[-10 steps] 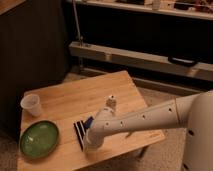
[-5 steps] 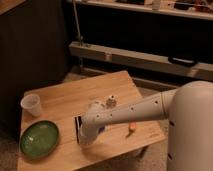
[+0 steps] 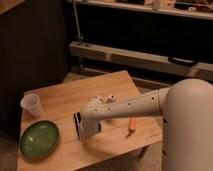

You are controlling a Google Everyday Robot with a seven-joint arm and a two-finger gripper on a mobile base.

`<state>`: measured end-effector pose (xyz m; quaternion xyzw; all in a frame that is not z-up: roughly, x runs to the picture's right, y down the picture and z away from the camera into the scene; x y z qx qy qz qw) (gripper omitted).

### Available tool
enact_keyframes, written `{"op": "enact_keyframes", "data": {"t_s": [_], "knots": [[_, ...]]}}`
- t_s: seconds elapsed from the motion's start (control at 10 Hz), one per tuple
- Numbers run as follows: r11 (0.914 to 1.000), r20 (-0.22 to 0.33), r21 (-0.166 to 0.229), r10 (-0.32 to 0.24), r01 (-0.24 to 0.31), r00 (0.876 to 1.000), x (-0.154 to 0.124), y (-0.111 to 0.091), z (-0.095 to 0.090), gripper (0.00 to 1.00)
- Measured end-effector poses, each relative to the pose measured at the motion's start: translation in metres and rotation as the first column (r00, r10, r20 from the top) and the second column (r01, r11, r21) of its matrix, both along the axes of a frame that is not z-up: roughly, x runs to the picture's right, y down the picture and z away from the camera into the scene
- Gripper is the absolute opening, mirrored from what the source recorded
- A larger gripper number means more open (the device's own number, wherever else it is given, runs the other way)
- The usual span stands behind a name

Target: Push the eraser across the table

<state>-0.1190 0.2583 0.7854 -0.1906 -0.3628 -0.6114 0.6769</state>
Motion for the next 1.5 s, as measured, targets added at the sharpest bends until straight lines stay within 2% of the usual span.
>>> {"op": "enact_keyframes", "data": {"t_s": [0.5,0.8,1.2,1.5], "knots": [[0.9994,-0.021,0.016,0.03,-0.03,0.999,0.013,-0.025,0.008,0.0],[0.9996,-0.022,0.011,0.027,-0.026,0.999,0.014,-0.039,0.022,0.0],[1.0,0.003,0.001,0.005,-0.005,1.0,-0.01,-0.051,0.05,0.0],[0.9997,0.01,0.017,-0.017,0.017,1.0,-0.037,-0.077,0.073,0.0]]}}
